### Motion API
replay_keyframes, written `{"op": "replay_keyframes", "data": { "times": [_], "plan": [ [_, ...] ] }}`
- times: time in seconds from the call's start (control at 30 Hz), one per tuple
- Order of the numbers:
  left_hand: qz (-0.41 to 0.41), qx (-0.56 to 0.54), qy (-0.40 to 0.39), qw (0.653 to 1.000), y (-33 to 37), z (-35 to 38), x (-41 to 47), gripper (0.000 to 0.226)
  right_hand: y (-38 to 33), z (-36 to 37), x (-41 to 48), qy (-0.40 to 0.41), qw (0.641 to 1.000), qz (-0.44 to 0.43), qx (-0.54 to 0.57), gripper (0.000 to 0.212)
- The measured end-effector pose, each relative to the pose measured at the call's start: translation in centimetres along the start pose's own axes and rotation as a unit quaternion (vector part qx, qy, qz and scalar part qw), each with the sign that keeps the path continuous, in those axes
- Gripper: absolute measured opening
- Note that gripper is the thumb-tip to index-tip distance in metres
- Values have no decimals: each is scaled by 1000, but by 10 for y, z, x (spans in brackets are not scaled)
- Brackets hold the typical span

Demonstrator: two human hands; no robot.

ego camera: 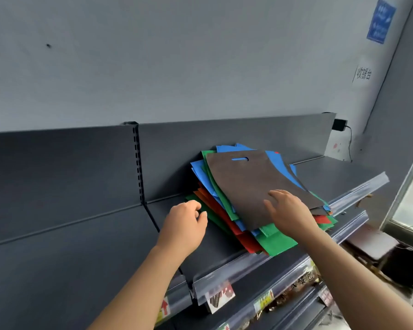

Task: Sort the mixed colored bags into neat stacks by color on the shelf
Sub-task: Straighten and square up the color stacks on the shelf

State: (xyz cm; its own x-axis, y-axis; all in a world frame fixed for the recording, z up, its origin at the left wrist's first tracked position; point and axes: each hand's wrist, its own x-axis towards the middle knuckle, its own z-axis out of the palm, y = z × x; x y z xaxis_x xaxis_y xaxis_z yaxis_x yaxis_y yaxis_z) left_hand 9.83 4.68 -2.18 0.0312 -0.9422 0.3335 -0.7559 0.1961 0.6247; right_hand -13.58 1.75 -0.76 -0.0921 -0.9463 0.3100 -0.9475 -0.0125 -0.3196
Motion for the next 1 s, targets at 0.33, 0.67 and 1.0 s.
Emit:
{"op": "replay_keyframes", "data": {
  "times": [0.33, 0.67, 1.0],
  "plan": [
    [-74, -77, -75, 991, 30, 72, 71, 63, 70, 16, 51, -69, 998, -9, 10, 32],
    [-232, -238, 69, 941, 31, 91, 74, 62, 105, 5, 81, -44, 994, -47, 87, 31],
    [-261, -234, 104, 931, 42, 101, 58, 43, 121, 2, 87, -100, 985, -63, 122, 39]
  ]
}}
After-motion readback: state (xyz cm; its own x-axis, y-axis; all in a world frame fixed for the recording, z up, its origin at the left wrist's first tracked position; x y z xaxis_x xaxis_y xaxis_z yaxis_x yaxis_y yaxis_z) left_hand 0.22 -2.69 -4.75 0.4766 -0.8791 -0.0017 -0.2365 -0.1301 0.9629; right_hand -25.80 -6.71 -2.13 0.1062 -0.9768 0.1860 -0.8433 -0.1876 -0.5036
